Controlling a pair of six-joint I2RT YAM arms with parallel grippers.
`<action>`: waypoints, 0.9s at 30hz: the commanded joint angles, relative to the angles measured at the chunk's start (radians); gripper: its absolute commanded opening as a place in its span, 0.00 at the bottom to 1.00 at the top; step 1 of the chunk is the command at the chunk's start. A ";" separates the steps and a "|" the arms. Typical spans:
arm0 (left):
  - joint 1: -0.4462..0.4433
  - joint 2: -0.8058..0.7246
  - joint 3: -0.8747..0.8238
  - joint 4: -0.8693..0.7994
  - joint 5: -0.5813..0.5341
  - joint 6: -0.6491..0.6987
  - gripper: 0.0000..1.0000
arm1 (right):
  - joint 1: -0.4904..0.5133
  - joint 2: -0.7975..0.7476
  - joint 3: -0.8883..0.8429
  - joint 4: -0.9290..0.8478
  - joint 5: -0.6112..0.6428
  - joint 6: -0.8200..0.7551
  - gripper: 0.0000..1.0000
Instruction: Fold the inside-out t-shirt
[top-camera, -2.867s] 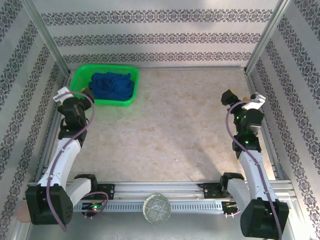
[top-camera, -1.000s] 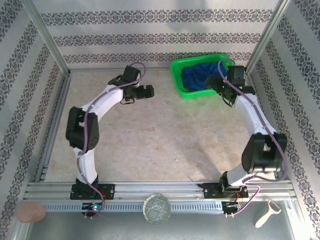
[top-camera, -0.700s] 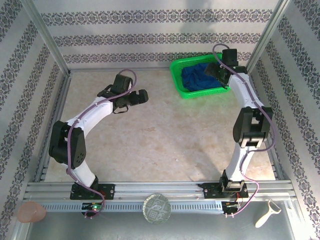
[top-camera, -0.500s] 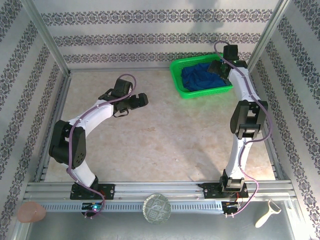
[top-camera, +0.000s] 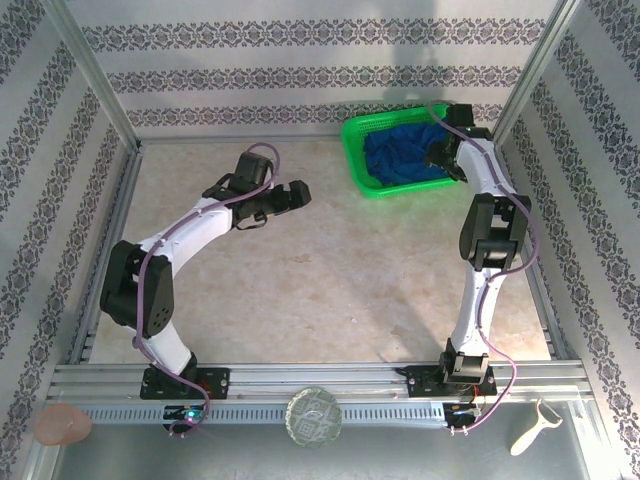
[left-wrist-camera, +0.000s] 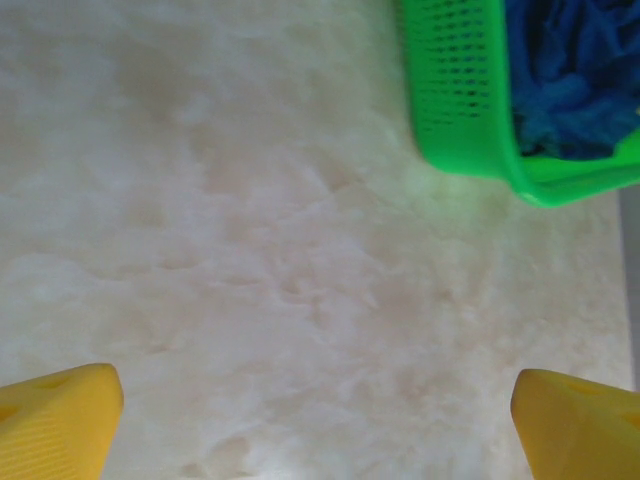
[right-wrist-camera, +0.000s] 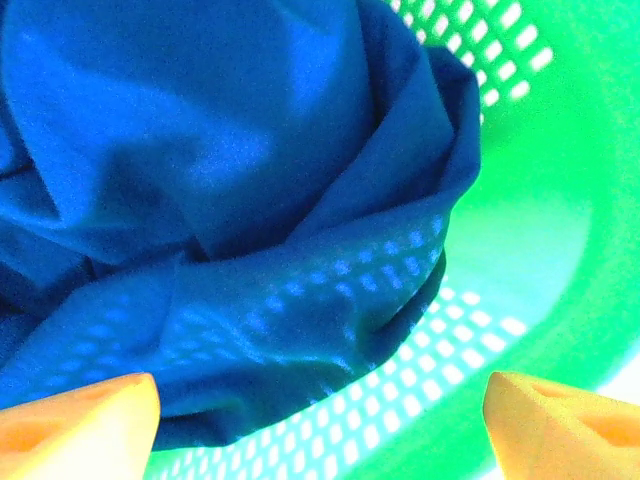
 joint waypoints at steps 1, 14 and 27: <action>-0.083 0.046 0.037 0.060 0.076 -0.058 1.00 | -0.013 -0.093 -0.124 -0.016 -0.002 0.009 0.84; -0.287 0.291 0.129 0.376 0.167 -0.311 1.00 | 0.013 -0.481 -0.697 0.155 -0.170 0.115 0.82; -0.267 0.601 0.525 0.302 0.151 -0.277 1.00 | 0.067 -0.792 -0.842 0.204 -0.244 0.191 0.85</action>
